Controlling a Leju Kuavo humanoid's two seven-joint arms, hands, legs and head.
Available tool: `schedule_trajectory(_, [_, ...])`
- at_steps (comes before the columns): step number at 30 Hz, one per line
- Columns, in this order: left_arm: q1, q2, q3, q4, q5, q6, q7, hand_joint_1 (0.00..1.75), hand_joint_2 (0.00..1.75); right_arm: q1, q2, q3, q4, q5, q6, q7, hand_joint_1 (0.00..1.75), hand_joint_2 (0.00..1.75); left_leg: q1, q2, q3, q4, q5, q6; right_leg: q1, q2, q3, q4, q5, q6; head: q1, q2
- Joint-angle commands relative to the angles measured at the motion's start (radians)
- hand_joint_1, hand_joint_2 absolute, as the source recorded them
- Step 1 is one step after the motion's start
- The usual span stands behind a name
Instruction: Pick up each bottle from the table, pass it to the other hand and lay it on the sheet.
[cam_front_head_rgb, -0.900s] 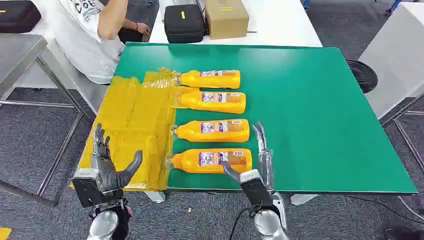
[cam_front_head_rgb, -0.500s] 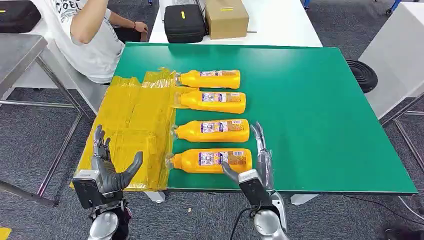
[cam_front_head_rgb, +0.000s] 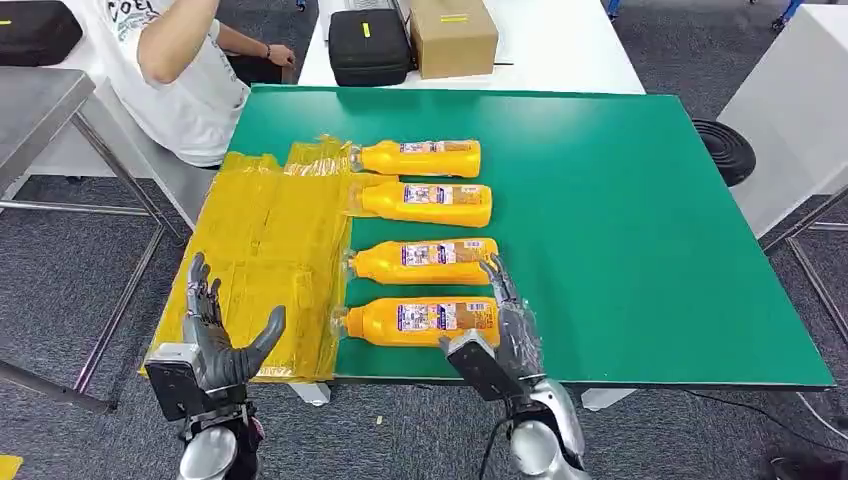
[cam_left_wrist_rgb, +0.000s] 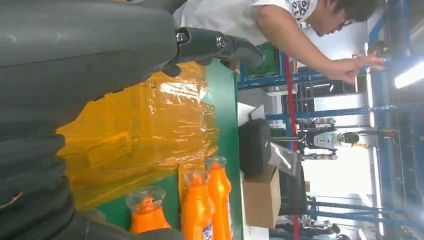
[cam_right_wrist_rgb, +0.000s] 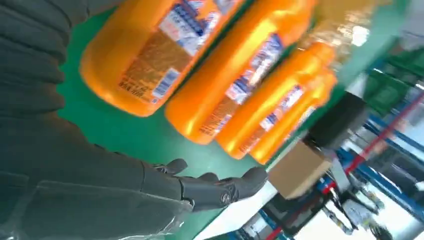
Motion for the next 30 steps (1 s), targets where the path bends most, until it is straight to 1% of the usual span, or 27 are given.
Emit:
schedule_trajectory(1, [-0.043,-0.015,0.012,0.08,-0.004,-0.016,0.002,0.0,1.75,-0.068,-0.1,0.07,-0.001,0.037,0.043,0.059,0.0,1.75,0.0,0.001,0.008,0.0,-0.003,0.0,0.001,0.0,0.008,-0.001,-0.003,-0.002,0.0,0.0])
schedule_trajectory(2, [-0.046,-0.016,0.015,0.084,-0.007,-0.019,0.003,0.0,1.75,-0.085,-0.107,0.085,0.014,0.046,0.056,0.072,0.0,1.75,0.0,0.001,0.005,-0.001,-0.002,0.0,0.0,0.0,0.005,-0.001,-0.001,-0.002,0.0,0.0])
schedule_trajectory(3, [-0.05,-0.019,0.017,0.088,-0.008,-0.02,0.003,0.0,1.75,-0.102,-0.112,0.095,0.025,0.054,0.067,0.088,0.0,1.75,0.0,0.001,0.008,-0.001,-0.003,0.0,0.001,-0.001,0.008,-0.001,-0.003,-0.003,0.0,0.0])
schedule_trajectory(4, [-0.055,-0.022,0.021,0.096,-0.01,-0.023,0.003,0.0,1.75,-0.133,-0.125,0.122,0.046,0.075,0.09,0.114,0.0,1.75,0.0,0.001,0.005,-0.001,-0.002,0.0,0.001,-0.001,0.005,-0.001,-0.002,-0.002,0.0,0.0])
schedule_trajectory(5, [-0.053,-0.022,0.021,0.096,-0.01,-0.024,0.002,0.0,1.75,-0.155,-0.131,0.138,0.061,0.087,0.104,0.132,0.0,1.75,0.0,0.002,0.008,0.0,-0.003,0.0,0.001,0.0,0.008,-0.001,-0.002,-0.003,0.0,0.0])
schedule_trajectory(6, [-0.051,-0.021,0.021,0.095,-0.01,-0.024,0.003,0.0,1.75,-0.174,-0.131,0.149,0.071,0.093,0.116,0.144,0.0,1.75,0.0,0.001,0.005,-0.001,-0.001,0.0,0.0,0.0,0.005,-0.001,-0.001,-0.002,0.0,0.0])
schedule_trajectory(7, [-0.049,-0.021,0.021,0.093,-0.011,-0.024,0.003,0.0,1.75,-0.181,-0.131,0.152,0.076,0.093,0.117,0.147,0.0,1.75,0.0,0.004,0.008,0.0,-0.003,0.0,0.001,0.002,0.007,-0.001,-0.001,-0.002,0.0,0.0])
schedule_trajectory(8, [-0.049,-0.021,0.021,0.093,-0.011,-0.024,0.003,0.0,1.75,-0.181,-0.131,0.152,0.076,0.093,0.117,0.147,0.0,1.75,0.0,0.004,0.005,0.0,-0.002,0.0,0.0,0.002,0.004,-0.001,-0.001,-0.002,0.0,0.0])
schedule_trajectory(9, [-0.049,-0.021,0.021,0.093,-0.011,-0.024,0.003,0.0,1.75,-0.181,-0.131,0.152,0.076,0.093,0.117,0.147,0.0,1.75,0.0,0.004,0.009,-0.001,-0.003,0.0,0.001,0.002,0.008,-0.001,-0.002,-0.003,0.0,0.0])
schedule_trajectory(10, [-0.049,-0.021,0.021,0.093,-0.011,-0.024,0.003,0.0,1.75,-0.181,-0.131,0.152,0.076,0.093,0.117,0.147,0.0,1.75,0.0,0.002,0.006,-0.001,-0.002,0.0,0.001,0.001,0.006,-0.001,-0.001,-0.002,0.0,0.0])
schedule_trajectory(11, [-0.048,-0.02,0.021,0.093,-0.011,-0.024,0.003,0.0,1.75,-0.178,-0.132,0.153,0.076,0.093,0.117,0.146,0.0,1.75,0.0,0.002,0.009,-0.001,-0.003,0.0,0.001,0.0,0.009,-0.002,-0.002,-0.003,0.0,0.0])
schedule_trajectory(13, [-0.048,-0.021,0.021,0.093,-0.011,-0.024,0.003,0.0,1.75,-0.176,-0.133,0.153,0.077,0.093,0.117,0.146,0.0,1.75,0.0,0.0,0.005,-0.001,-0.001,0.0,0.001,-0.001,0.005,-0.001,-0.001,-0.002,0.0,0.0])
schedule_trajectory(14, [-0.048,-0.021,0.021,0.093,-0.011,-0.024,0.003,0.0,1.75,-0.176,-0.133,0.153,0.077,0.093,0.117,0.146,0.0,1.75,0.0,0.001,0.008,-0.001,-0.002,0.0,0.001,-0.001,0.008,-0.002,-0.002,-0.002,0.0,0.0])
schedule_trajectory(15, [-0.042,-0.021,0.022,0.086,-0.011,-0.023,0.004,0.0,1.75,-0.204,-0.143,0.182,0.088,0.105,0.141,0.162,0.0,1.75,0.0,0.001,0.01,-0.001,-0.004,0.0,0.001,-0.001,0.011,-0.002,-0.003,-0.003,0.0,0.0])
schedule_trajectory(16, [-0.04,-0.021,0.021,0.082,-0.011,-0.022,0.005,0.0,1.75,-0.233,-0.144,0.2,0.106,0.11,0.163,0.177,0.0,1.75,0.0,0.002,0.007,-0.001,-0.002,0.0,0.001,0.0,0.007,-0.001,-0.002,-0.002,0.0,0.0])
schedule_trajectory(17, [-0.04,-0.019,0.023,0.078,-0.011,-0.022,0.005,0.0,1.75,-0.272,-0.141,0.218,0.135,0.11,0.18,0.183,0.0,1.75,0.0,0.002,0.01,-0.001,-0.003,0.0,0.001,0.0,0.01,-0.001,-0.003,-0.003,0.0,0.0])
schedule_trajectory(19, [-0.039,-0.014,0.031,0.067,-0.01,-0.018,0.006,0.0,1.75,-0.352,-0.131,0.252,0.207,0.108,0.208,0.196,0.0,1.75,0.0,0.004,0.009,0.0,-0.004,0.0,0.001,0.002,0.009,-0.001,-0.002,-0.003,0.0,0.0])
schedule_trajectory(20, [-0.038,-0.013,0.036,0.063,-0.01,-0.017,0.006,0.0,1.75,-0.384,-0.128,0.268,0.244,0.101,0.225,0.197,0.0,1.75,0.0,0.006,0.006,0.0,-0.002,0.0,0.001,0.005,0.004,-0.001,0.0,-0.002,0.0,0.0])
schedule_trajectory(21, [-0.037,-0.01,0.039,0.062,-0.01,-0.016,0.006,0.0,1.75,-0.408,-0.127,0.286,0.277,0.093,0.244,0.197,0.0,1.75,0.0,0.009,0.007,0.0,-0.003,0.0,0.0,0.007,0.005,0.0,0.0,-0.003,0.0,0.0])
schedule_trajectory(22, [-0.038,-0.01,0.04,0.063,-0.009,-0.016,0.007,0.0,1.75,-0.415,-0.127,0.293,0.292,0.092,0.248,0.196,0.0,1.75,0.0,0.005,0.005,0.0,-0.002,0.0,0.001,0.004,0.004,0.0,0.0,-0.002,0.0,0.0])
schedule_trajectory(23, [-0.035,-0.009,0.041,0.064,-0.007,-0.017,0.007,0.0,1.75,-0.418,-0.128,0.307,0.311,0.092,0.25,0.196,0.0,1.75,0.0,0.007,0.008,0.0,-0.003,0.0,0.001,0.005,0.007,-0.001,0.0,-0.003,0.0,0.0])
schedule_trajectory(24, [-0.032,-0.009,0.039,0.065,-0.006,-0.019,0.006,0.0,1.75,-0.419,-0.134,0.327,0.325,0.092,0.249,0.197,0.0,1.75,0.0,0.003,0.006,-0.001,-0.001,0.0,0.001,0.002,0.005,-0.001,0.0,-0.002,0.0,0.0])
schedule_trajectory(25, [-0.03,-0.009,0.039,0.066,-0.005,-0.019,0.006,0.0,1.75,-0.414,-0.136,0.328,0.327,0.092,0.248,0.198,0.0,1.75,0.001,0.004,0.008,-0.001,-0.002,0.0,0.001,0.002,0.007,-0.001,-0.001,-0.003,0.0,0.0])
schedule_trajectory(26, [-0.032,-0.007,0.036,0.07,-0.005,-0.019,0.006,0.0,1.75,-0.423,-0.14,0.348,0.343,0.092,0.252,0.198,0.0,1.75,0.0,0.002,0.006,-0.001,0.0,0.001,0.001,0.0,0.005,-0.002,0.0,-0.002,0.0,0.0])
schedule_trajectory(28, [-0.034,-0.005,0.035,0.073,-0.005,-0.019,0.006,0.0,1.75,-0.436,-0.145,0.372,0.358,0.082,0.263,0.195,0.0,1.75,0.001,0.002,0.011,-0.001,-0.002,0.001,0.002,0.0,0.011,-0.002,-0.002,-0.003,0.0,0.0])
schedule_trajectory(29, [-0.035,-0.004,0.035,0.073,-0.005,-0.018,0.006,0.0,1.75,-0.441,-0.146,0.38,0.364,0.078,0.269,0.195,0.0,1.75,0.0,0.003,0.007,-0.001,-0.001,0.001,0.001,0.001,0.007,-0.001,-0.001,-0.002,0.0,0.0])
schedule_trajectory(30, [-0.034,-0.003,0.04,0.072,-0.001,-0.015,0.005,0.0,1.75,-0.458,-0.145,0.396,0.378,0.073,0.279,0.196,0.0,1.75,0.0,0.004,0.01,-0.001,-0.002,0.001,0.001,0.001,0.01,-0.001,-0.002,-0.003,0.0,0.0])
